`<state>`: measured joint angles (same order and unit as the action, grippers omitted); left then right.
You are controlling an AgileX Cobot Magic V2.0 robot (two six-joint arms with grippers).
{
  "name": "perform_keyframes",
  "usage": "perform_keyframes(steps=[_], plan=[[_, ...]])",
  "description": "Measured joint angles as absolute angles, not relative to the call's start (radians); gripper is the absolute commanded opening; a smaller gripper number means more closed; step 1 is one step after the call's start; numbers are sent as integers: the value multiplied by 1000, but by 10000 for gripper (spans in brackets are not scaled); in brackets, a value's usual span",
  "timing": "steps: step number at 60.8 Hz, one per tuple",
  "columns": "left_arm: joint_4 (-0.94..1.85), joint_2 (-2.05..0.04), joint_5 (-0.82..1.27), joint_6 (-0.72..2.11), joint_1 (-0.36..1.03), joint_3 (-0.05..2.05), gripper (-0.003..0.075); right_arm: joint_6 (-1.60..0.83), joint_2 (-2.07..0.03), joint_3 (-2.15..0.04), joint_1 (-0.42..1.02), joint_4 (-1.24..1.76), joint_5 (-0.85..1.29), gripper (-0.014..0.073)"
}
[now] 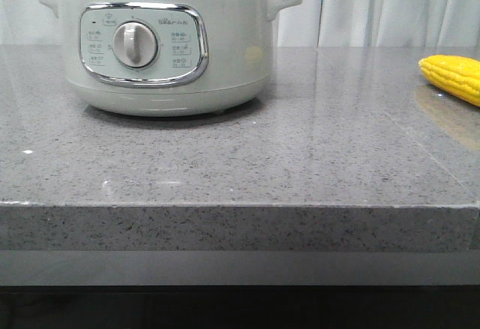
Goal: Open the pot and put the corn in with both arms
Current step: 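Grasp the glass lid knob with the left gripper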
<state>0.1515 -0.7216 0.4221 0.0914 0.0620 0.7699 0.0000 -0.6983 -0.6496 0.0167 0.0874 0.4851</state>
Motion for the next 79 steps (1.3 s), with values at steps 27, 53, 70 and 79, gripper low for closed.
perform_keyframes(steps=[27,53,70,79], plan=[[158,-779,301,91,198,815,510,0,-698,-650,17,87,483,542],[163,-1113,194,91,428,1044,510,0,-698,-650,17,89,483,542],[170,-1355,189,91,460,1246,510,0,-698,-650,17,89,483,542],[172,-1456,187,91,462,1337,510,0,-698,-650,17,89,483,542]])
